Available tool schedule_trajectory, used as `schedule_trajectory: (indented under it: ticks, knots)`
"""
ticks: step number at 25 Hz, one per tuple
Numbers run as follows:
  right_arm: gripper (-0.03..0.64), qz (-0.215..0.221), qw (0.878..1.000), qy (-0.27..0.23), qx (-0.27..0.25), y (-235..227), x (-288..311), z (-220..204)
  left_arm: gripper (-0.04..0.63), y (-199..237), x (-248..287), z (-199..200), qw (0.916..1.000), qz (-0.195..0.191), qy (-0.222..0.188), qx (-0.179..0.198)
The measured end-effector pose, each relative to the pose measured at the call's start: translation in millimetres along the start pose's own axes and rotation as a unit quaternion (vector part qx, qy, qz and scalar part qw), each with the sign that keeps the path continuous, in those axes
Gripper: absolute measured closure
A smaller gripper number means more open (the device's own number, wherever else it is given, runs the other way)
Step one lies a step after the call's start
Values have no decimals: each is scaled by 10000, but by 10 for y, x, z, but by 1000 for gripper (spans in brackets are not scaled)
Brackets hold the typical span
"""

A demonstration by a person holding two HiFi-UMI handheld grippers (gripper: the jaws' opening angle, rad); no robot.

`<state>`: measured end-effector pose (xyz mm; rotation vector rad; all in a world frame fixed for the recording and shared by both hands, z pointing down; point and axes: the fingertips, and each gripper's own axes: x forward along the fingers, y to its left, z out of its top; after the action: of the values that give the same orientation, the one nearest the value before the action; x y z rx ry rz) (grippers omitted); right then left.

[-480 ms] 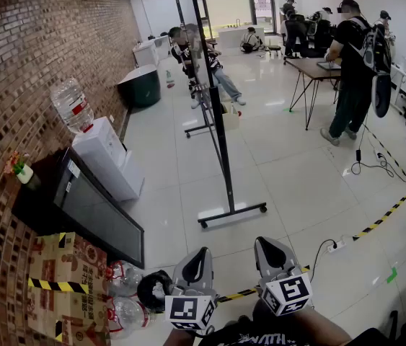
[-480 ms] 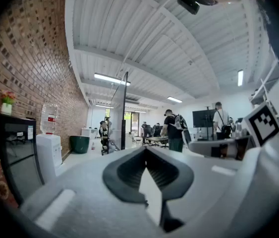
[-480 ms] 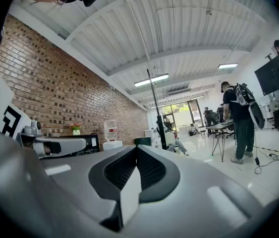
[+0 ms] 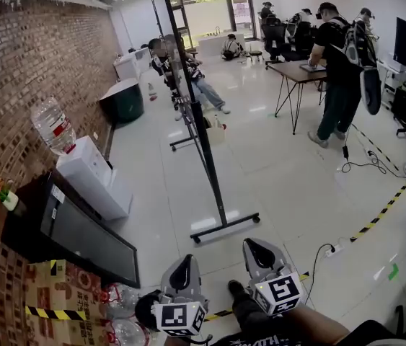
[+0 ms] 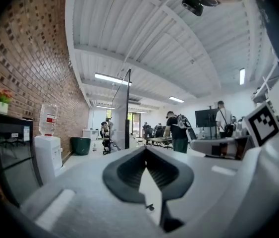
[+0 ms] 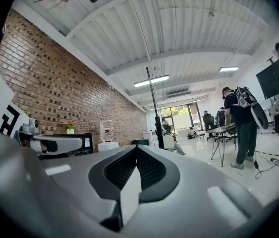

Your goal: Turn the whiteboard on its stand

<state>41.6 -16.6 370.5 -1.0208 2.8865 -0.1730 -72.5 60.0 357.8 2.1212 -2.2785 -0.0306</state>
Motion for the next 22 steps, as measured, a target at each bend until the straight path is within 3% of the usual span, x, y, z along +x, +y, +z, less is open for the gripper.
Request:
schedule_trajectory:
  ticks: [13, 22]
  knots:
    - [607, -449, 9987, 82, 242, -734, 1217, -41, 589, 511, 1233, 91, 9999, 15, 142, 51]
    - [607, -262, 9992, 35, 301, -999, 2174, 49, 589, 911, 2059, 113, 9996, 59, 277, 3]
